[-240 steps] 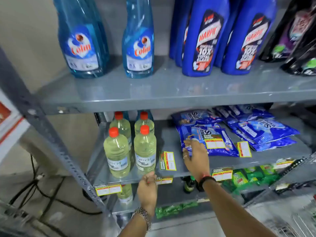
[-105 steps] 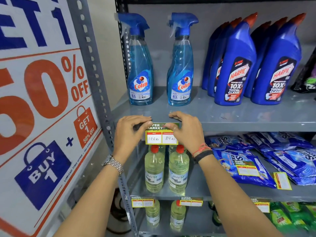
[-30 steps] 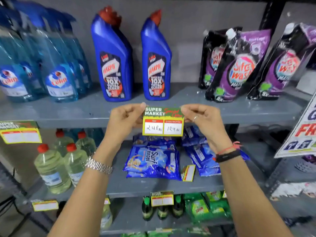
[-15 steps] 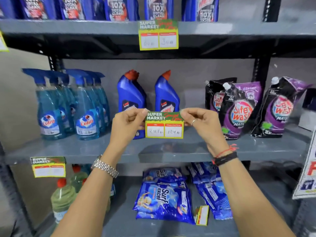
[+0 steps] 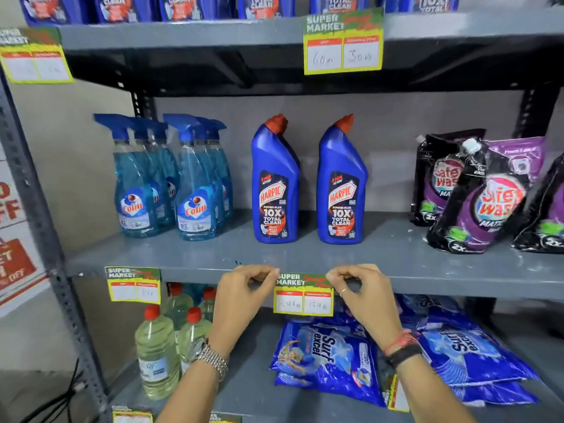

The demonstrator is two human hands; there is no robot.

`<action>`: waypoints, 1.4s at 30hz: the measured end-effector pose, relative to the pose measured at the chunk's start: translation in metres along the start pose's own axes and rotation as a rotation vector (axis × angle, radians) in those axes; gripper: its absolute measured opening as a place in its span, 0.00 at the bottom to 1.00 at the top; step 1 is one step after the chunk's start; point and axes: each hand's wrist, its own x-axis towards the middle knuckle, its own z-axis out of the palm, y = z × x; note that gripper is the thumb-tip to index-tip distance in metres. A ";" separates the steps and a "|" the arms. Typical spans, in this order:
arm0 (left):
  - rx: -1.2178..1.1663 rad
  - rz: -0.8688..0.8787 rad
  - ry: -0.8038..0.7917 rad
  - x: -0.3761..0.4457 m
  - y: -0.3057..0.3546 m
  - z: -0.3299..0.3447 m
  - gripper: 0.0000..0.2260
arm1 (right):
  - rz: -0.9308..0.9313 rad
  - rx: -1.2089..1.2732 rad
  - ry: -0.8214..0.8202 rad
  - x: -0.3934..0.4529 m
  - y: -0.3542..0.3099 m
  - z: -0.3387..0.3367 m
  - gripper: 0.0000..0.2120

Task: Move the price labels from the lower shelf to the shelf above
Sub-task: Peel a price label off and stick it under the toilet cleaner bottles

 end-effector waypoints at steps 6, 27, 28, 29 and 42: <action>0.032 0.109 0.040 0.001 -0.006 0.007 0.10 | -0.009 -0.090 0.000 0.002 0.004 0.005 0.01; 0.232 0.290 0.231 0.001 -0.015 0.026 0.12 | 0.001 -0.243 0.173 -0.007 0.000 0.027 0.06; 0.245 0.282 0.245 0.002 -0.014 0.026 0.12 | -0.002 -0.258 0.171 -0.007 0.002 0.027 0.07; 0.251 0.262 0.261 0.003 -0.013 0.025 0.12 | -0.006 -0.269 0.160 -0.006 0.002 0.028 0.10; 0.215 0.392 -0.161 0.028 -0.013 0.016 0.10 | -0.001 -0.351 -0.018 0.014 0.003 0.040 0.20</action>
